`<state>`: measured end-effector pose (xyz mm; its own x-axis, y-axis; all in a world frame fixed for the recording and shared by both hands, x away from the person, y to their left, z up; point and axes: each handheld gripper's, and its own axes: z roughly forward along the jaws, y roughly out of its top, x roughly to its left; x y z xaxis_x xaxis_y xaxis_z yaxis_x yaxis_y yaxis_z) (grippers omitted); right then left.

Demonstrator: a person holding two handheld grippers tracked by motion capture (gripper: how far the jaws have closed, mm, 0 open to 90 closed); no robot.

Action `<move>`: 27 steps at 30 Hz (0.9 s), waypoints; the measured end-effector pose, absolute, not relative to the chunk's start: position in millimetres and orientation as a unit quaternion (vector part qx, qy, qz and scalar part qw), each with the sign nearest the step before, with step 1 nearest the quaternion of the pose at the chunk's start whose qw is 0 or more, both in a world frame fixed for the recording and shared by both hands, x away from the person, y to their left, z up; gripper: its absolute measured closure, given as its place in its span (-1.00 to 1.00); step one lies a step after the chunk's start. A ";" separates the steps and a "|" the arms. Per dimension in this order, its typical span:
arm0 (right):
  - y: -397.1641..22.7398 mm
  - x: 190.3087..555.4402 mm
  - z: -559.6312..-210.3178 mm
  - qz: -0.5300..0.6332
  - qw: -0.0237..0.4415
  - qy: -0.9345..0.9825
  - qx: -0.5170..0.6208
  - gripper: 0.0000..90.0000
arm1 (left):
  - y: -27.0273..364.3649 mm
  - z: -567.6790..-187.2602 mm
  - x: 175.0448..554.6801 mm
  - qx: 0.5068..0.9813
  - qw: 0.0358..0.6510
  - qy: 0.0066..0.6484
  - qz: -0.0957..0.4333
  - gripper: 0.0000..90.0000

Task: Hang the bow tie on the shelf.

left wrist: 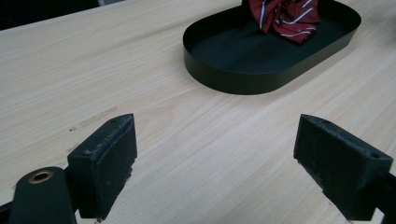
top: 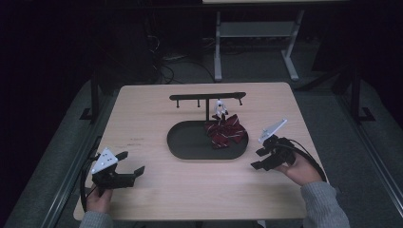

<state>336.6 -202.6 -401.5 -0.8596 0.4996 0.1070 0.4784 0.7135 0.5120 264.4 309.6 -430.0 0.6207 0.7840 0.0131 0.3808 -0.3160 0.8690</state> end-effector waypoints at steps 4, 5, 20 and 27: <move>-206.9 332.1 -404.8 0.278 0.023 0.924 0.262 -0.09 | 309.6 -430.2 264.4 0.780 0.450 0.374 0.223 -0.71; -207.7 330.7 -405.4 0.279 0.023 0.923 0.265 -0.09 | 309.5 -430.2 264.4 0.779 0.450 0.374 0.223 -0.71; -217.6 303.6 -418.3 0.299 0.023 0.914 0.271 -0.08 | 309.3 -430.6 265.1 0.784 0.448 0.369 0.218 -0.71; -223.3 296.2 -422.7 0.304 0.027 0.911 0.276 -0.08 | 307.8 -431.3 265.0 0.782 0.452 0.370 0.218 -0.71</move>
